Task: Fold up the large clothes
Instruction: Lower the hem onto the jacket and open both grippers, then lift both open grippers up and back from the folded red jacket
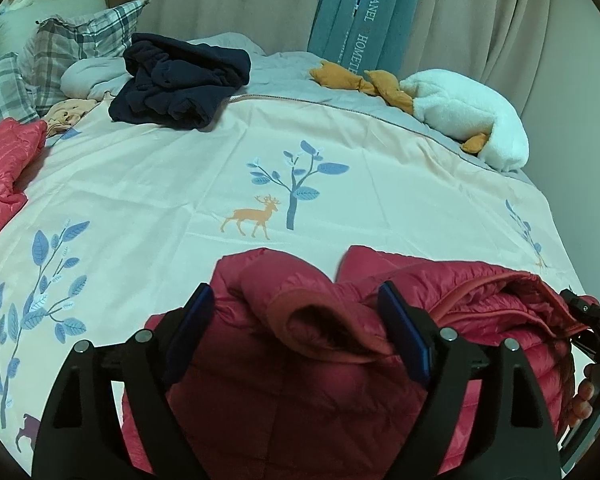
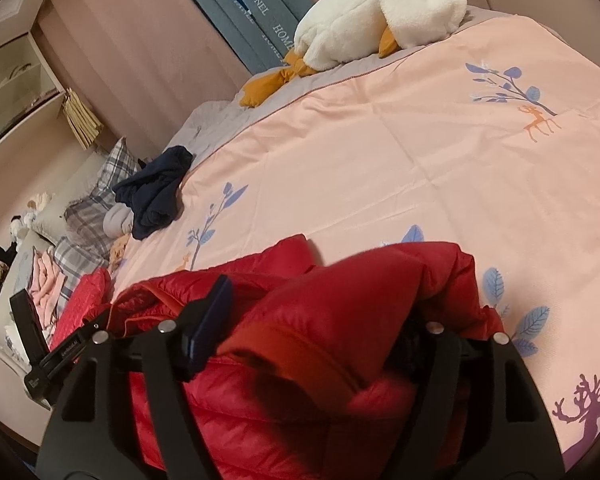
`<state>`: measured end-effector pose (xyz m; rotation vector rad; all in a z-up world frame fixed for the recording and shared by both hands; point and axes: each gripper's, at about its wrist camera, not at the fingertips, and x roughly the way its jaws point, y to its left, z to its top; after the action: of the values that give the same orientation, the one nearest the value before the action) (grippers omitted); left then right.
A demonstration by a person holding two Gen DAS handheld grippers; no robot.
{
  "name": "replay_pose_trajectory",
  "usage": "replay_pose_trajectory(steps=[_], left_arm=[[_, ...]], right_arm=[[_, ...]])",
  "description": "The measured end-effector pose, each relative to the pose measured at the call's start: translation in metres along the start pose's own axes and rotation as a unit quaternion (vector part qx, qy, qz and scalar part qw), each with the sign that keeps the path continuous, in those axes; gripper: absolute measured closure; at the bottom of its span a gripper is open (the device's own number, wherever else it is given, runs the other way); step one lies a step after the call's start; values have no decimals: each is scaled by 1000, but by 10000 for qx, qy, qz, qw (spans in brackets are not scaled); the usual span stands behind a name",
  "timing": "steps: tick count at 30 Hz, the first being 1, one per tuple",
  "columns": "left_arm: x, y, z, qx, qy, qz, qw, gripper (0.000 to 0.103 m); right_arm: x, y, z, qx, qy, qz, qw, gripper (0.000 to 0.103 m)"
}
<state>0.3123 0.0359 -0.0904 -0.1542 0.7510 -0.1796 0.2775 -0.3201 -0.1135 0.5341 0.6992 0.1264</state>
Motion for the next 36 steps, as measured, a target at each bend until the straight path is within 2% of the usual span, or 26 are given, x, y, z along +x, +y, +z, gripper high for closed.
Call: replay_pose_trajectory(steps=[3, 4, 6, 9, 17, 22, 24, 26, 28, 30, 34, 36], left_arm=[[0, 2, 2, -24, -26, 24, 10000, 18], [-1, 4, 3, -44, -46, 34, 10000, 14], [-4, 8, 6, -133, -147, 69, 9998, 10], [-7, 14, 11, -256, -211, 56, 9994, 10], [-15, 28, 21, -442, -405, 234, 9979, 10], [-17, 40, 24, -654, -511, 256, 9962, 10], [-12, 40, 23, -634, -431, 119, 9970, 10], [-2, 31, 20, -396, -217, 32, 9990, 10], [7, 23, 15, -237, -42, 31, 9997, 10], [17, 19, 8, -150, 140, 5, 9998, 10], [42, 10, -7, 184, 688, 223, 9972, 10], [49, 8, -15, 299, 797, 231, 9961, 10]], right_arm=[[-4, -3, 2, 85, -123, 4, 9999, 22], [-6, -4, 3, 127, -176, 11, 9998, 20], [-10, -7, 6, 211, -299, -31, 9993, 17], [-14, -10, 10, 193, -388, -182, 9989, 16], [-32, -1, 17, -187, -960, -923, 9909, 13], [-44, 13, 13, -704, -1267, -1168, 9825, 13], [-39, 20, 11, -979, -1163, -1108, 9822, 12], [-27, 26, 8, -1212, -850, -1105, 9828, 12], [-8, 27, 4, -1347, -459, -1278, 9815, 12], [7, 22, 0, -1305, -156, -1390, 9815, 12], [32, 4, -16, -1177, 464, -1623, 9786, 12], [34, 1, -24, -1144, 491, -1596, 9793, 12]])
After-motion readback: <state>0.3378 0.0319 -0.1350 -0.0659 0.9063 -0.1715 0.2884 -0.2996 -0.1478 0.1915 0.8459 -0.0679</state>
